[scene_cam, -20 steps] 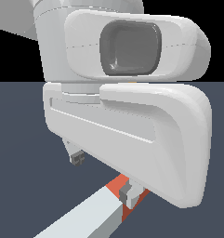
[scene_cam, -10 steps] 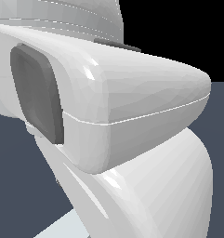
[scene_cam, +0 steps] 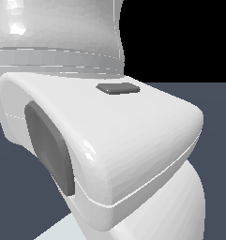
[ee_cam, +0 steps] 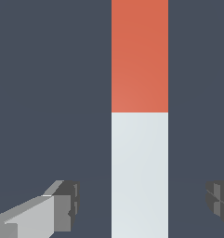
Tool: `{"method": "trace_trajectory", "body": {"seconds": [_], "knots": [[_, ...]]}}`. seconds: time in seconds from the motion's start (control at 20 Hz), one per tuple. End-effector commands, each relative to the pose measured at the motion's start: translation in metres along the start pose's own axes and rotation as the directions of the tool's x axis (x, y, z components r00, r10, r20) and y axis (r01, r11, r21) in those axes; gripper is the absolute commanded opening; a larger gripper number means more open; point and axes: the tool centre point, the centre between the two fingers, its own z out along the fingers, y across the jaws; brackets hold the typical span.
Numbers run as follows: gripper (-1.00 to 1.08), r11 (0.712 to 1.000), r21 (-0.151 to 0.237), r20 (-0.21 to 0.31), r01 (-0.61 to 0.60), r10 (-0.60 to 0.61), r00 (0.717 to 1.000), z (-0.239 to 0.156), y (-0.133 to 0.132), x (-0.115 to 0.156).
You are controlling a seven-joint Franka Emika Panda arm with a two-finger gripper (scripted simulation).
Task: Insert the peg into the horizontal hole in a box.
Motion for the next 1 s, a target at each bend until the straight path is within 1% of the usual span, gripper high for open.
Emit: {"method": "trace_trajectory", "body": {"seconds": [0.0, 0.2, 0.4, 0.45, 0.95], "knots": [[1.0, 1.0, 0.001, 0.0, 0.0, 0.0, 1.0, 0.013, -0.001, 0.0], [1.0, 1.0, 0.001, 0.0, 0.001, -0.001, 1.0, 0.03, -0.001, 0.0], [1.0, 1.0, 0.001, 0.0, 0.002, -0.002, 1.0, 0.034, -0.001, 0.001], [-1.0, 1.0, 0.001, 0.0, 0.002, -0.002, 1.0, 0.034, -0.001, 0.001], [-1.0, 1.0, 0.001, 0.0, 0.002, -0.002, 1.0, 0.034, 0.0, 0.0]]}}
